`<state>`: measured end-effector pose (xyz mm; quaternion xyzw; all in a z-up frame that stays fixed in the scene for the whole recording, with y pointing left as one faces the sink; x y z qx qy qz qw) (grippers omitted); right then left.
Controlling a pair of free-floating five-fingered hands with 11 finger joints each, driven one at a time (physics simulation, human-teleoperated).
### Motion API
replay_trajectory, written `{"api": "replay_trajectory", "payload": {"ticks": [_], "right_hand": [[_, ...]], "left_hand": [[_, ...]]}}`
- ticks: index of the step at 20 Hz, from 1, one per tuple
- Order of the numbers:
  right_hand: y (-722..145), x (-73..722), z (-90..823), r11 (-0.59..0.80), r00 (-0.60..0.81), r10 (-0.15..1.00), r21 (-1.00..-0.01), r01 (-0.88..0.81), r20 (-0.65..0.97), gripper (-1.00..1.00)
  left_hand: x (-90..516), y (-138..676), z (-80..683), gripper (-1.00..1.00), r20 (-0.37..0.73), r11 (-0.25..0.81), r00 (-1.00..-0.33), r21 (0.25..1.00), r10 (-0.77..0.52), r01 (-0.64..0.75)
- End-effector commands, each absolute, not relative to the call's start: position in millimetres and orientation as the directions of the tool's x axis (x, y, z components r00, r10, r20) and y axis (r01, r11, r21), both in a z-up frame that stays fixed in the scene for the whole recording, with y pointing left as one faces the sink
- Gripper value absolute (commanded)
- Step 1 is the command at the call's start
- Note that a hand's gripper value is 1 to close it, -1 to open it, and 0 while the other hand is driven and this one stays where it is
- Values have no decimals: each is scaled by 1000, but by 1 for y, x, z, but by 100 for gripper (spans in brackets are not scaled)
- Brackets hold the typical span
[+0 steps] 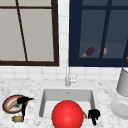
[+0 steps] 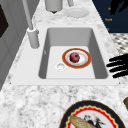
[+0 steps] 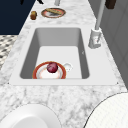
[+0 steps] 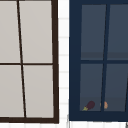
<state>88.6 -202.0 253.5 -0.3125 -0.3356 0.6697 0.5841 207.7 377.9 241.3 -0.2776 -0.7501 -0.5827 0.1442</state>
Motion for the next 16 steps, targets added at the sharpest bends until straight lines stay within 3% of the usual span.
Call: {"api": "replay_trajectory", "payload": {"ticks": [1, 16], "right_hand": [[-202, 89, 254, -92, -122, 992, -815, -573, -27, 0], [-202, 89, 254, -92, -122, 992, -815, -573, -27, 0]], "left_hand": [[216, 386, 257, -100, 556, 202, -813, 788, 176, 582], [220, 402, 274, -100, 549, 222, -825, 794, 138, 565]]}}
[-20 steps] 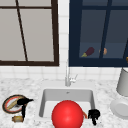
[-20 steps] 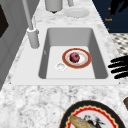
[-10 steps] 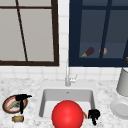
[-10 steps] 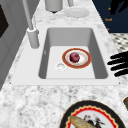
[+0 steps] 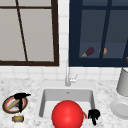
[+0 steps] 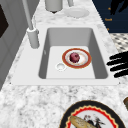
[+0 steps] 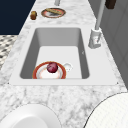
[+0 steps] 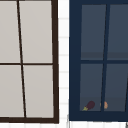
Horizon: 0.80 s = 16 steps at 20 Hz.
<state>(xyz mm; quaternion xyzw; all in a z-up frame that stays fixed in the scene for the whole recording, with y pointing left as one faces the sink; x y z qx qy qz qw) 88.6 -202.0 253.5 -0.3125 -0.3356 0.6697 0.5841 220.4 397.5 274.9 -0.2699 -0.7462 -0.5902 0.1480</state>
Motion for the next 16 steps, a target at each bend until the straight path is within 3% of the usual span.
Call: {"api": "replay_trajectory", "payload": {"ticks": [1, 16], "right_hand": [[-202, 89, 254, -92, -122, 992, -815, -573, -27, 0], [-202, 89, 254, -92, -122, 992, -815, -573, -27, 0]], "left_hand": [[220, 402, 274, -100, 551, 229, -825, 793, 126, 564], [221, 407, 253, -100, 538, 230, -837, 805, 103, 546]]}}
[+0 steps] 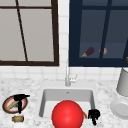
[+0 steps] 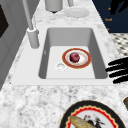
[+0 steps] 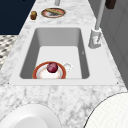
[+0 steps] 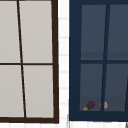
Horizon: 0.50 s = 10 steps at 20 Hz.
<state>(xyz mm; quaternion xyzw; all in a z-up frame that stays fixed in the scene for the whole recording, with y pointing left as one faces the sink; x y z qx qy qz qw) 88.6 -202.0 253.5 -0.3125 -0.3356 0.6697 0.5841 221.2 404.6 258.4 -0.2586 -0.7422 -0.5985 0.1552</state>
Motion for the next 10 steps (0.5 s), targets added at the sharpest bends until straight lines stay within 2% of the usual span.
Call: {"api": "replay_trajectory", "payload": {"ticks": [1, 3, 4, 6, 8, 10], "right_hand": [[-202, 89, 254, -92, -122, 992, -815, -573, -27, 0], [-202, 89, 254, -92, -122, 992, -815, -573, -27, 0], [-202, 89, 254, -92, -122, 992, -815, -573, -27, 0], [-202, 89, 254, -92, -122, 992, -815, -573, -27, 0], [-202, 89, 254, -92, -122, 992, -815, -573, -27, 0], [-202, 89, 254, -92, -122, 992, -815, -573, -27, 0]], "left_hand": [[221, 408, 251, -100, 538, 231, -837, 806, 102, 546], [220, 412, 250, -100, 538, 235, -836, 803, 107, 547], [222, 425, 254, -100, 524, 230, -825, 794, 211, 563], [221, 415, 253, -100, 543, 152, -815, 804, 203, 574], [231, 427, 259, -100, 509, 183, -832, 816, 222, 548], [232, 438, 259, -100, 525, 195, -836, 814, 158, 547]]}}
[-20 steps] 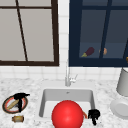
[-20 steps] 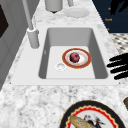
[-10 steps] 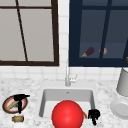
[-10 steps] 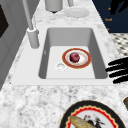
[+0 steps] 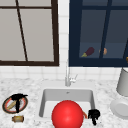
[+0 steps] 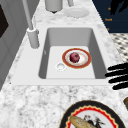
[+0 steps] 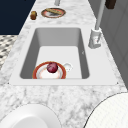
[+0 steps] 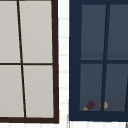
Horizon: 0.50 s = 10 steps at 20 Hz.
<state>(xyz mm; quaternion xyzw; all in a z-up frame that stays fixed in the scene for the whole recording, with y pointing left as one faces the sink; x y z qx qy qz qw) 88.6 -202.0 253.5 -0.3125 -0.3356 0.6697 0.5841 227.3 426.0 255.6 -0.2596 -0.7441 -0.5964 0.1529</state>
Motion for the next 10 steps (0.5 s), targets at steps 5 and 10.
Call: {"api": "replay_trajectory", "payload": {"ticks": [5, 10], "right_hand": [[-202, 89, 254, -92, -122, 992, -815, -573, -27, 0], [-202, 89, 254, -92, -122, 992, -815, -573, -27, 0]], "left_hand": [[229, 448, 268, -100, 534, 222, -837, 807, 119, 547], [230, 452, 272, -100, 567, 212, -820, 794, 81, 570]]}}
